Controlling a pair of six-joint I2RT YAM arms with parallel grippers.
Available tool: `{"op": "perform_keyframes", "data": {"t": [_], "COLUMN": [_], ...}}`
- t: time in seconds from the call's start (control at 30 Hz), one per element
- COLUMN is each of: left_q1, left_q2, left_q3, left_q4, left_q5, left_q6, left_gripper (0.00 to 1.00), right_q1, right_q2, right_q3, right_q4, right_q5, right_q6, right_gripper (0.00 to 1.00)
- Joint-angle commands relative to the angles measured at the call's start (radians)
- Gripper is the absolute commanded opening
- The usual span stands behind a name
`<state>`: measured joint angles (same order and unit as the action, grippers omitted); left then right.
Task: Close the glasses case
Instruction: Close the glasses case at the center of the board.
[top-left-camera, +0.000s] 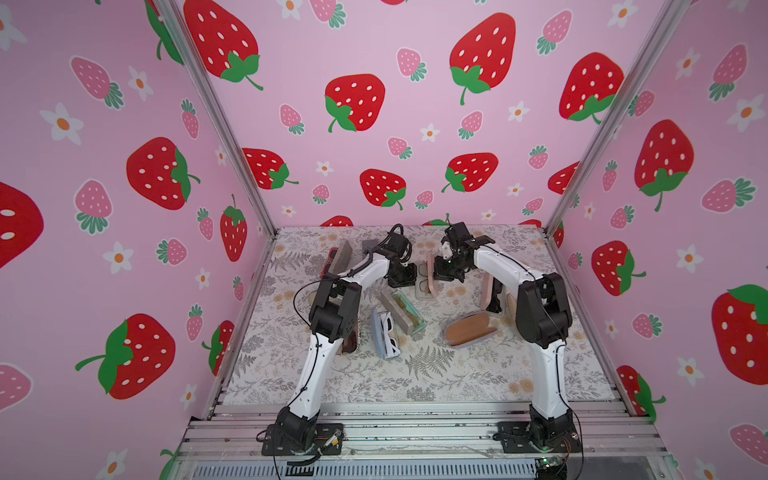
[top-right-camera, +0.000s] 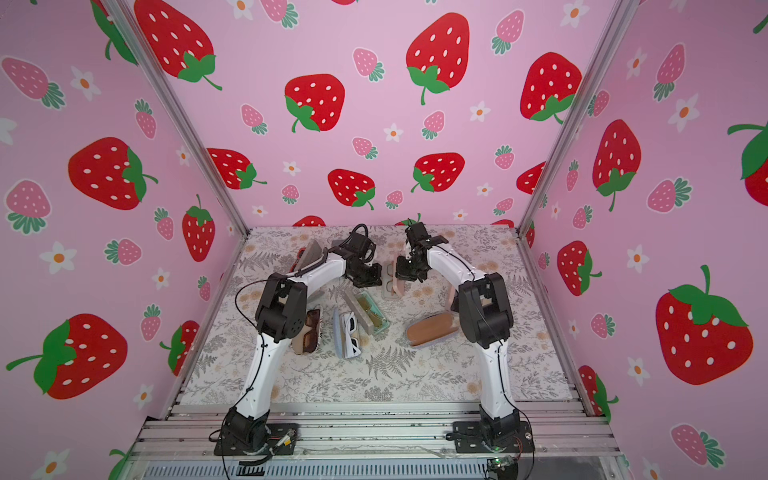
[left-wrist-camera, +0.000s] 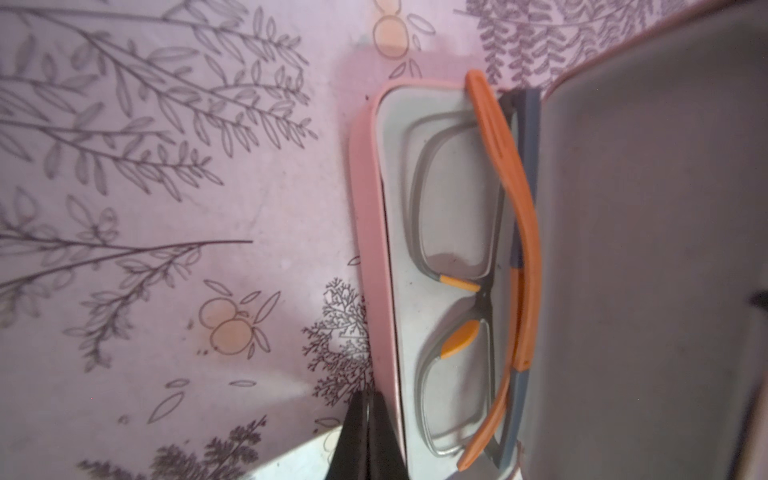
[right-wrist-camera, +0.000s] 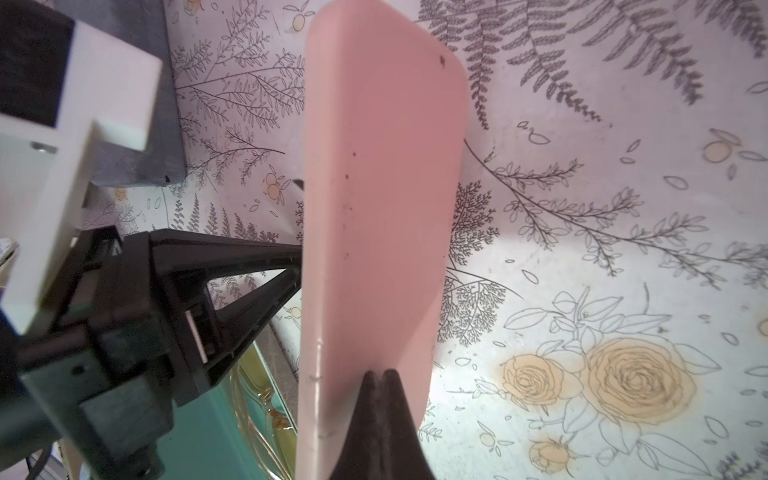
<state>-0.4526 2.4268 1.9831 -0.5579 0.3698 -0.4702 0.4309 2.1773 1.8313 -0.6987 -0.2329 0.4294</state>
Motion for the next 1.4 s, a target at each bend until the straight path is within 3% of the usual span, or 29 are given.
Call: {"op": "perform_keyframes", "data": {"t": [0.0, 1.37], "left_q1": [-0.004, -0.012], "left_q2": [0.021, 0.047], "left_q3": [0.040, 0.064], "left_q4": [-0.018, -0.031], "left_q5": [0.015, 0.024], "left_q6": [-0.005, -0.002], "left_gripper": [0.00, 0.00], "right_q1": [-0.003, 0.033], "right_q2": [0.022, 0.170], "right_q3": [0.031, 0.096], "right_q4": [-0.003, -0.007], "right_q5": [-0.026, -0.081], "right_q6": [-0.005, 0.005], "right_gripper": [0.00, 0.02]}}
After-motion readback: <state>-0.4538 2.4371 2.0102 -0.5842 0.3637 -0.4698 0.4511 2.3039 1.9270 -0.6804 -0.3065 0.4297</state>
